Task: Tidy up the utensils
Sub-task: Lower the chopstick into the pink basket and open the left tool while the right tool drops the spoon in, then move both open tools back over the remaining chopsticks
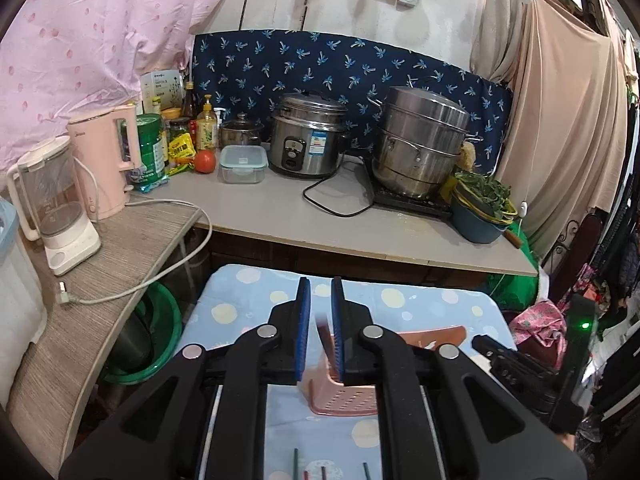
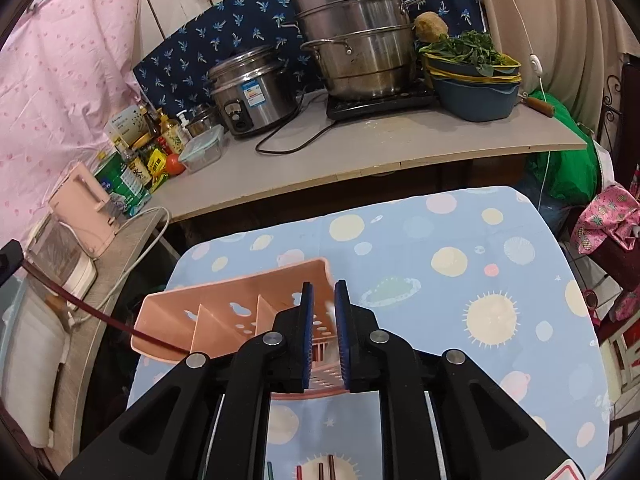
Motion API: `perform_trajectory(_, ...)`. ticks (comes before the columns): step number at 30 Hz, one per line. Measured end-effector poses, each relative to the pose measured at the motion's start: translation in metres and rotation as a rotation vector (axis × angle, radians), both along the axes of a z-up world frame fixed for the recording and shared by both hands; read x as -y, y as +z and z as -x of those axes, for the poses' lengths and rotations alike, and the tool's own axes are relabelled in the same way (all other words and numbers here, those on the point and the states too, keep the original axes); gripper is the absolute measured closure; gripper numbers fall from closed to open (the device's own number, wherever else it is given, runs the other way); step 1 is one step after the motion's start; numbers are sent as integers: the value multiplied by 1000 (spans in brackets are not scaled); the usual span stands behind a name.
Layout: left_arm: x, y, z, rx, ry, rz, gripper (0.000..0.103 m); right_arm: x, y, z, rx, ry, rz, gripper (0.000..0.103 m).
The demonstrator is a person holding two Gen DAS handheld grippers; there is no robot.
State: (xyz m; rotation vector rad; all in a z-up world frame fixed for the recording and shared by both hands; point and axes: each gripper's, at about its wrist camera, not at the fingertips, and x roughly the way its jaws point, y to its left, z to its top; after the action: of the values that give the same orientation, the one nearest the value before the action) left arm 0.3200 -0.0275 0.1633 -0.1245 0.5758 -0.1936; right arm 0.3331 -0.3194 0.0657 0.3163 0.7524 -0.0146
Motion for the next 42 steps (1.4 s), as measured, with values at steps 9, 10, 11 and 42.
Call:
perform_trajectory(9, -10, -4, 17, -15, 27, -11, 77, -4, 9, 32, 14, 16, 13, 89)
perform_trajectory(10, -10, -4, 19, -16, 27, -12, 76, -4, 9, 37, 15, 18, 9, 88)
perform_trajectory(11, -11, -5, 23, -19, 29, -14, 75, -6, 10, 43, 15, 21, 6, 88)
perform_trajectory(42, -40, -122, 153, -253, 15, -98, 71, -46, -66, 224, -153, 85, 51, 74)
